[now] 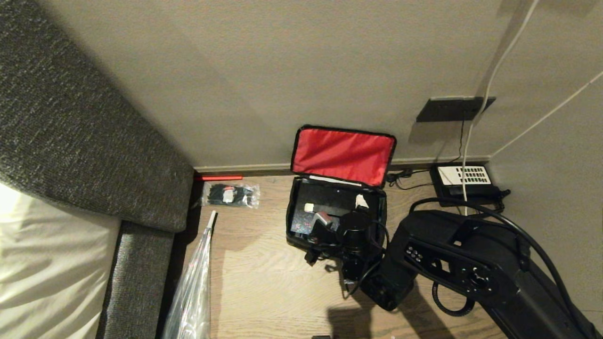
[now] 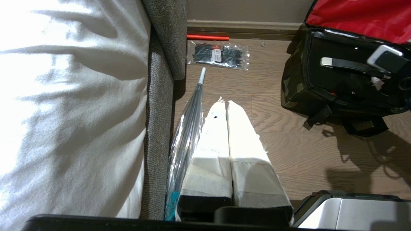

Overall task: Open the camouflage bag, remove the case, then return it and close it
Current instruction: Grip the handle

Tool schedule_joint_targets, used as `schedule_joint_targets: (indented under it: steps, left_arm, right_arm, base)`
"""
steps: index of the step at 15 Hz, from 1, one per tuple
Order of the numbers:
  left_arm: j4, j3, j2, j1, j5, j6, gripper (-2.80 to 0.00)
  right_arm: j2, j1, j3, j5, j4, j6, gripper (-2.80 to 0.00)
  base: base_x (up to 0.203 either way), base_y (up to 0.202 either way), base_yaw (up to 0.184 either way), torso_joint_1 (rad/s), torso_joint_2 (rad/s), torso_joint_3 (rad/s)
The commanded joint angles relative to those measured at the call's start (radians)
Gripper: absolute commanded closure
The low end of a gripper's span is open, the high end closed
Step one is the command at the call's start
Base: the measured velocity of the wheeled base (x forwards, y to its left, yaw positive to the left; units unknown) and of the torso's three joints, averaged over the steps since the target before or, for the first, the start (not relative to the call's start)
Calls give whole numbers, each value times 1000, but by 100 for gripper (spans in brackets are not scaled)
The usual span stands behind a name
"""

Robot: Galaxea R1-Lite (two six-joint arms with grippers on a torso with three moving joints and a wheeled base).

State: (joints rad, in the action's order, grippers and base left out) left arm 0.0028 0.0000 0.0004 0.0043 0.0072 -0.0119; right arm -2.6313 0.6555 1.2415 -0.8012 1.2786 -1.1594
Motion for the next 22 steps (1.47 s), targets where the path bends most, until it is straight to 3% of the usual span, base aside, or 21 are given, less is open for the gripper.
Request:
schedule_joint_targets:
  steps: [1,12,22]
  left_arm:
    - [0,3,0,0,0,0,0]
    - [3,3,-2,0,0,3,0]
    - [2,3,-2,0,0,4,0]
  right_arm:
    - [27,1,-25,-18,18,-6,-280]
    - [27,30,-107,-53,119,-6,-280]
    - [1,36,-44,-53,95,-20,-280]
  base:
    - [0,0,0,0,0,0]
    - [0,0,0,0,0,0]
    - [0,0,0,0,0,0]
